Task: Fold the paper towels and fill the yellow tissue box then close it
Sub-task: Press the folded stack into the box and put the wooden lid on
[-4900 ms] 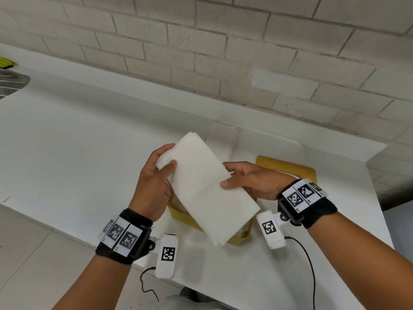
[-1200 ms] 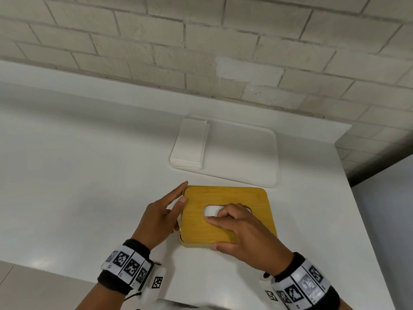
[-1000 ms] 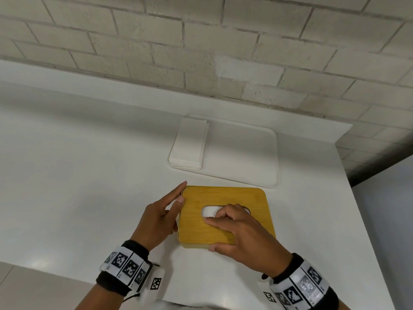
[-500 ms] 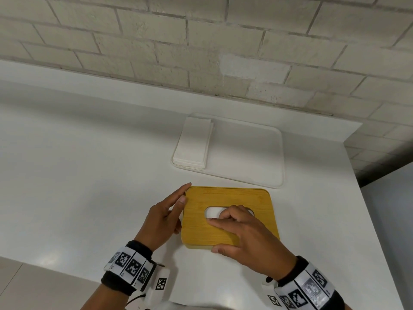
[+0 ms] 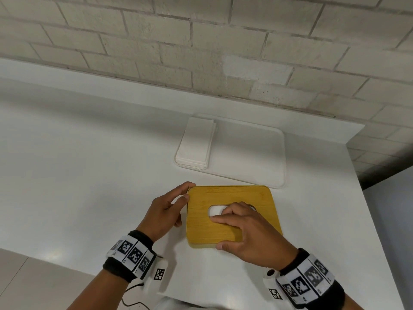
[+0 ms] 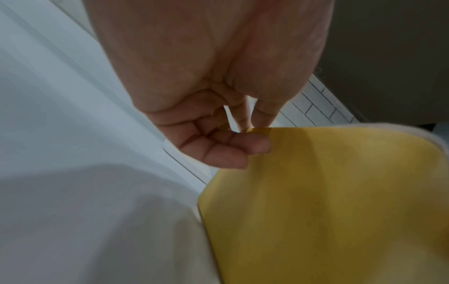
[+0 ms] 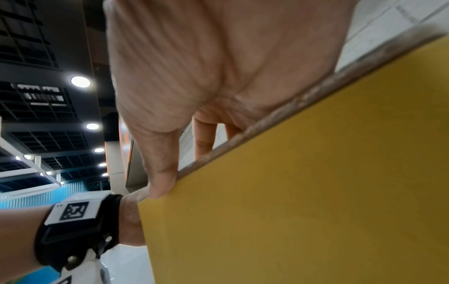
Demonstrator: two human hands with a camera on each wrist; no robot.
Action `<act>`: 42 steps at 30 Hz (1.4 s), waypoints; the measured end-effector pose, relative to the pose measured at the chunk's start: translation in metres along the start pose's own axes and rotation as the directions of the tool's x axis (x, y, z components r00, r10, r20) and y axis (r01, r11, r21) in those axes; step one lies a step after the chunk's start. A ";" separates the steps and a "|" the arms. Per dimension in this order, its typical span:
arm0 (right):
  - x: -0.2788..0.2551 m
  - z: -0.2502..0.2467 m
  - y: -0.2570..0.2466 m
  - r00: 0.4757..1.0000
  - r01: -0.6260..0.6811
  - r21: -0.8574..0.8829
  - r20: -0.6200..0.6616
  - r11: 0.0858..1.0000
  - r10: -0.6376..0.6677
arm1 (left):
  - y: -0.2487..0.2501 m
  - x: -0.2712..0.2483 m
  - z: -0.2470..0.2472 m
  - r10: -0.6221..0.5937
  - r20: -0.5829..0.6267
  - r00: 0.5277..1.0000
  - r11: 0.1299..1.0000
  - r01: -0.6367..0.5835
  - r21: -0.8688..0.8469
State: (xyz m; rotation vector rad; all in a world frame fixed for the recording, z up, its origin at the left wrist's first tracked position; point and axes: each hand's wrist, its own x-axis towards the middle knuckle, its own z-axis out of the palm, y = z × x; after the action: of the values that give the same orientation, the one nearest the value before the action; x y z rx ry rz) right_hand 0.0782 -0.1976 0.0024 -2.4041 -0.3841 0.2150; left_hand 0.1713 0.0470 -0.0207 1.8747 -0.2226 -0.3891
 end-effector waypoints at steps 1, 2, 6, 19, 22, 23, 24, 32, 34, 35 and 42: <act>0.000 0.001 -0.001 1.000 -0.002 -0.007 0.005 1.000 0.002 | -0.001 0.000 0.001 0.002 -0.003 1.000 1.000 -0.003 -0.007; 0.000 0.001 -0.001 1.000 0.000 -0.012 0.005 1.000 0.000 | -0.001 -0.001 0.002 0.005 -0.006 1.000 1.000 -0.005 -0.013; 0.000 0.001 0.001 1.000 0.014 -0.020 -0.004 1.000 -0.014 | -0.003 -0.002 0.008 -0.003 -0.026 1.000 0.999 0.002 -0.037; -0.009 -0.001 -0.011 0.828 0.217 0.055 -0.538 0.975 -0.154 | -0.008 -0.018 0.020 0.097 -0.073 0.993 0.991 -0.089 0.102; -0.029 -0.009 0.000 0.636 0.075 0.144 -0.769 0.987 0.064 | -0.003 -0.030 0.013 0.093 -0.112 0.989 0.992 -0.082 0.094; -0.037 -0.009 0.009 0.608 0.004 0.219 -0.775 0.976 0.172 | -0.002 -0.035 0.011 0.088 -0.101 0.991 0.992 -0.078 0.099; -0.045 -0.007 0.019 0.604 -0.060 0.307 -0.747 0.950 0.279 | -0.001 -0.040 0.009 0.076 -0.068 0.995 0.993 -0.069 0.097; -0.092 0.007 0.031 0.871 -0.141 0.750 -0.216 0.646 0.442 | -0.015 -0.064 0.009 -0.011 0.246 0.969 0.998 0.025 -0.054; -0.094 0.009 0.035 0.874 -0.115 0.783 -0.212 0.611 0.437 | -0.015 -0.064 0.008 -0.024 0.256 0.966 0.998 0.039 -0.057; -0.094 0.011 0.036 0.872 -0.098 0.806 -0.214 0.584 0.441 | -0.016 -0.065 0.008 -0.026 0.258 0.966 0.998 0.041 -0.053; -0.087 0.025 0.040 0.804 -0.007 0.833 -0.324 0.553 0.498 | -0.017 -0.066 0.014 0.028 0.170 0.985 0.999 -0.023 -0.031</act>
State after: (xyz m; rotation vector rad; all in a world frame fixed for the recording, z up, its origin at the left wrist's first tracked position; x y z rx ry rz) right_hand -0.0012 -0.2399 -0.0384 -1.4672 0.3224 -0.1461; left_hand 0.1045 0.0629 -0.0305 1.8099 -0.3542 -0.5336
